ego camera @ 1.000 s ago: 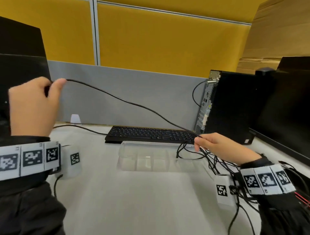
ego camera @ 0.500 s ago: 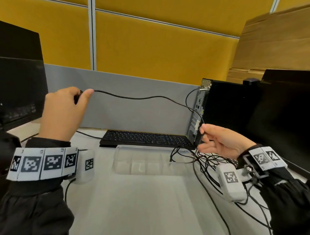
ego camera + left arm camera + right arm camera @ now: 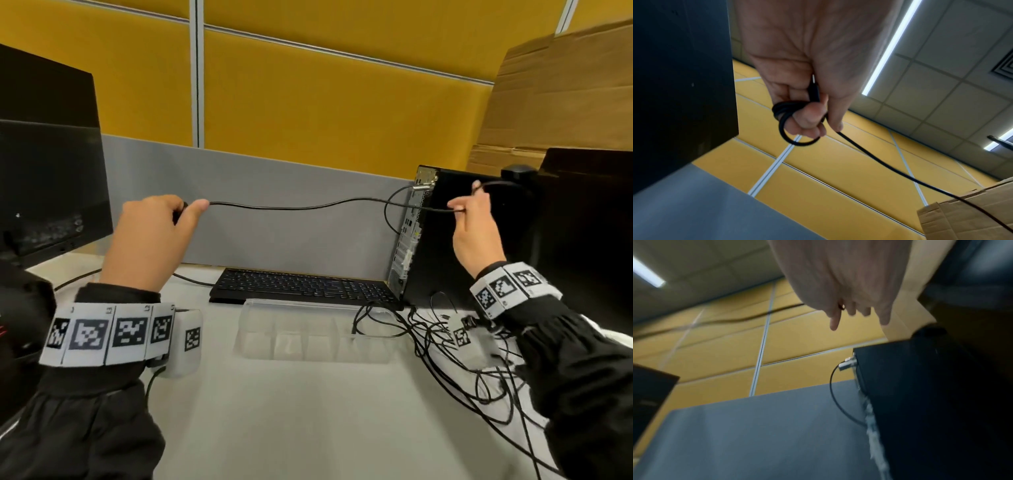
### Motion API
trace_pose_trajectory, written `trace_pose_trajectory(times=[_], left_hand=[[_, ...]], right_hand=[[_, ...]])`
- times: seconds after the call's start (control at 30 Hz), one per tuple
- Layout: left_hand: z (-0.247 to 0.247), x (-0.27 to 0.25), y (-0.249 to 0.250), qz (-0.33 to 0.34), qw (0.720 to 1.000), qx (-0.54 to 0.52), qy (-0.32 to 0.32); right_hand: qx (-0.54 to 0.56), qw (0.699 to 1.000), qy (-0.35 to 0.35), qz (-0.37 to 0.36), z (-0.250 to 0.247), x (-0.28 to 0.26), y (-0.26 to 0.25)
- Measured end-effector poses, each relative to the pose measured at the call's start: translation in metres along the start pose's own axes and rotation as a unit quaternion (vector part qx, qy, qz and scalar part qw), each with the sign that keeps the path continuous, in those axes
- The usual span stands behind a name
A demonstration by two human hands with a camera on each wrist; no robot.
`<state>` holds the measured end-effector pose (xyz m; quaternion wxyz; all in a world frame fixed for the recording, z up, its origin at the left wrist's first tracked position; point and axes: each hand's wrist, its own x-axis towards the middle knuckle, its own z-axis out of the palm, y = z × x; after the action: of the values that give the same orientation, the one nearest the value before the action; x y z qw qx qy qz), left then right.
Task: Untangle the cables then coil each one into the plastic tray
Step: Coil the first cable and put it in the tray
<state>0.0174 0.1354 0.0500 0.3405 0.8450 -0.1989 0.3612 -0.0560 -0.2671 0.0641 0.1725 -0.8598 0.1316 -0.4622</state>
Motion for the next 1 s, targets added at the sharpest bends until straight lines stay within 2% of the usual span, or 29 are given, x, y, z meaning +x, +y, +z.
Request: trace_pose_trajectory(times=[0.1,0.17,0.2,0.23,0.27,0.33,0.37,0.4,0.43,0.5,0.53,0.6,0.63,0.67,0.73,0.8,0.87,0.93,1.0], left_hand=[[0.006,0.0,0.005,0.006,1.0,-0.007,0.001],[0.007,0.0,0.007,0.01,1.0,-0.011,-0.001],[0.006,0.0,0.008,0.013,1.0,-0.011,0.0],[0.006,-0.001,0.008,0.016,1.0,-0.011,0.0],[0.007,-0.001,0.009,0.017,1.0,-0.012,-0.003],[0.008,-0.002,0.009,0.012,1.0,-0.019,-0.015],[0.009,-0.002,0.01,0.005,0.999,-0.027,-0.025],[0.01,-0.002,0.011,-0.002,0.999,-0.037,-0.036],[0.012,-0.002,0.012,-0.007,0.998,-0.045,-0.047],[0.016,-0.004,0.018,-0.01,0.995,-0.067,-0.068],[0.019,-0.005,0.021,-0.011,0.993,-0.084,-0.081],[0.023,-0.009,0.03,-0.017,0.986,-0.127,-0.104],[0.024,-0.01,0.034,-0.019,0.982,-0.15,-0.114],[0.025,-0.012,0.038,-0.02,0.976,-0.174,-0.126],[0.025,-0.013,0.047,-0.024,0.955,-0.247,-0.16],[0.021,-0.017,0.061,-0.044,0.912,-0.346,-0.215],[0.016,-0.021,0.075,-0.06,0.85,-0.446,-0.274],[0.014,-0.025,0.084,-0.054,0.786,-0.534,-0.306],[0.014,-0.024,0.087,-0.041,0.736,-0.62,-0.269]], right_hand=[[-0.182,0.983,0.019,-0.029,-0.005,0.015,0.001],[-0.283,0.957,-0.017,-0.056,-0.006,0.019,0.007],[-0.304,0.948,-0.073,-0.055,-0.003,0.018,0.008],[-0.301,0.94,-0.158,-0.036,-0.002,0.015,0.006],[-0.281,0.92,-0.272,0.006,-0.001,0.009,0.001],[-0.188,0.843,-0.488,0.129,-0.004,-0.012,-0.019],[-0.147,0.803,-0.551,0.171,-0.006,-0.021,-0.033],[-0.126,0.794,-0.572,0.162,-0.007,-0.028,-0.045],[-0.126,0.818,-0.55,0.114,-0.008,-0.032,-0.057],[-0.092,0.895,-0.436,-0.019,-0.005,-0.039,-0.078],[-0.036,0.913,-0.403,-0.056,-0.005,-0.047,-0.094],[0.072,0.9,-0.418,-0.103,0.0,-0.069,-0.125],[0.093,0.889,-0.432,-0.121,0.006,-0.08,-0.137],[0.107,0.892,-0.417,-0.14,0.013,-0.089,-0.144],[0.158,0.927,-0.293,-0.172,0.027,-0.099,-0.151],[0.258,0.944,-0.138,-0.155,0.032,-0.097,-0.152],[0.352,0.927,-0.057,-0.114,0.036,-0.097,-0.152],[0.389,0.915,-0.06,-0.089,0.038,-0.098,-0.153],[0.35,0.92,-0.148,-0.096,0.035,-0.099,-0.153]])
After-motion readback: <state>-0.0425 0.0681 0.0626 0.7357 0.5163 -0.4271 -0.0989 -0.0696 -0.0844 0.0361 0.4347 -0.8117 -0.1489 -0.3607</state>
